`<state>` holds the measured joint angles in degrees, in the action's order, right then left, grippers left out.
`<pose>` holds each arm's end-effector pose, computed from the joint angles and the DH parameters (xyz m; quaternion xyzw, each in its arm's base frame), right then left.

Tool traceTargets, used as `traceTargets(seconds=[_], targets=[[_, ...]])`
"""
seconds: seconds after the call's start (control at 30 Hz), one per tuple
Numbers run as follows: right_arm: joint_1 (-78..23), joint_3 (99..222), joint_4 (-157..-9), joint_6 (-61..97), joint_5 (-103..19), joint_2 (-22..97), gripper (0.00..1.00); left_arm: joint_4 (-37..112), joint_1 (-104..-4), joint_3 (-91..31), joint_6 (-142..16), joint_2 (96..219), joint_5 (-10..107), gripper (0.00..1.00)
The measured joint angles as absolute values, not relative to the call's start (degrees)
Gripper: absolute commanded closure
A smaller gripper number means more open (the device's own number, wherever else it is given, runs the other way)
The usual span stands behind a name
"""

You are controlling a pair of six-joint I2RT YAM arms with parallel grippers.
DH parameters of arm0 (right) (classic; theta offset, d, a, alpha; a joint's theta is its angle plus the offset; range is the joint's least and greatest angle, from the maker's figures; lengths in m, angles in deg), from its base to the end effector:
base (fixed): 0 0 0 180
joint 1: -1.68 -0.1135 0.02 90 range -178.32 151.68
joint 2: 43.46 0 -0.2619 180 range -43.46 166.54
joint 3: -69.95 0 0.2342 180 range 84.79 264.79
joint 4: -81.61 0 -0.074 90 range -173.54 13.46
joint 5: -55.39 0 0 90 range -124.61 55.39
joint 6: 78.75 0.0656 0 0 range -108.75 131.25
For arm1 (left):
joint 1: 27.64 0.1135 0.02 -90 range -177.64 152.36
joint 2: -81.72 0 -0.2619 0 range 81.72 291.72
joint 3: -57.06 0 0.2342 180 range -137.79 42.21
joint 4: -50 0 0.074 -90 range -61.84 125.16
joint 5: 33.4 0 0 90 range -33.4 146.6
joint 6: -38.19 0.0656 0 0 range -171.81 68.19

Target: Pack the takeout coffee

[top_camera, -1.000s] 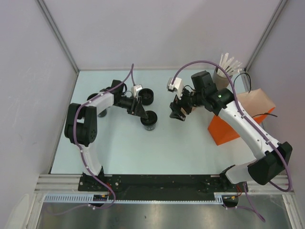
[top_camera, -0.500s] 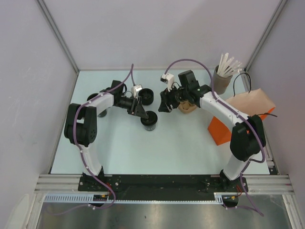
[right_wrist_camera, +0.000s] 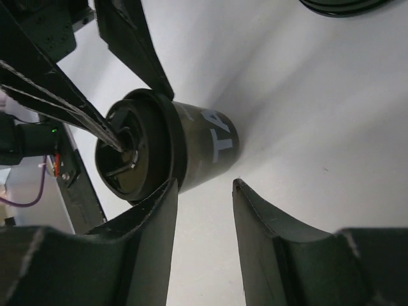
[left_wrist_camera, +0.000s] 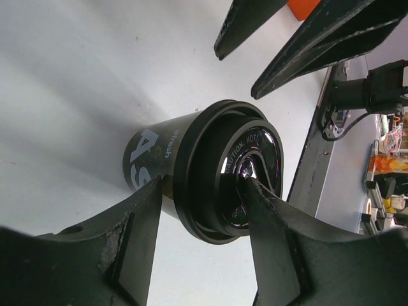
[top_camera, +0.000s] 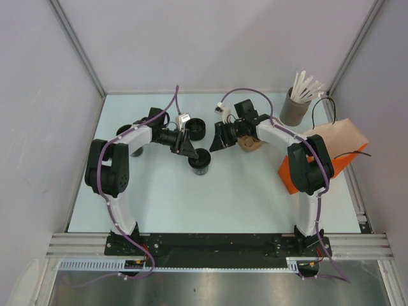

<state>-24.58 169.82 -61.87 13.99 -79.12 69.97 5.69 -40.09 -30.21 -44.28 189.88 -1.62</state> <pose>0.3647 0.2312 0.2063 -0.3039 0.8253 0.4237 0.2167 0.3453 -0.1334 0.1803 0.2509 0.8222 -0.4828 0.1670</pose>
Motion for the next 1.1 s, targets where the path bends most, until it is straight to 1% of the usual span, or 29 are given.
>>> traceTargets(seconds=[0.23, 0.53, 1.1], targets=[[-24.60, 171.97, -62.94, 16.55, -83.31, 70.67, 0.60, 5.95, -40.37, -30.08, -44.32, 189.44, -0.92, 0.44], [-24.82, 172.36, -63.16, 17.27, -84.67, 72.26, 0.64, 6.36, -40.44, -29.79, -44.52, 189.15, -0.61, 0.44], [-25.32, 172.36, -62.70, 16.85, -85.24, 73.53, 0.63, 6.69, -40.57, -29.38, -44.89, 188.52, 0.24, 0.46]])
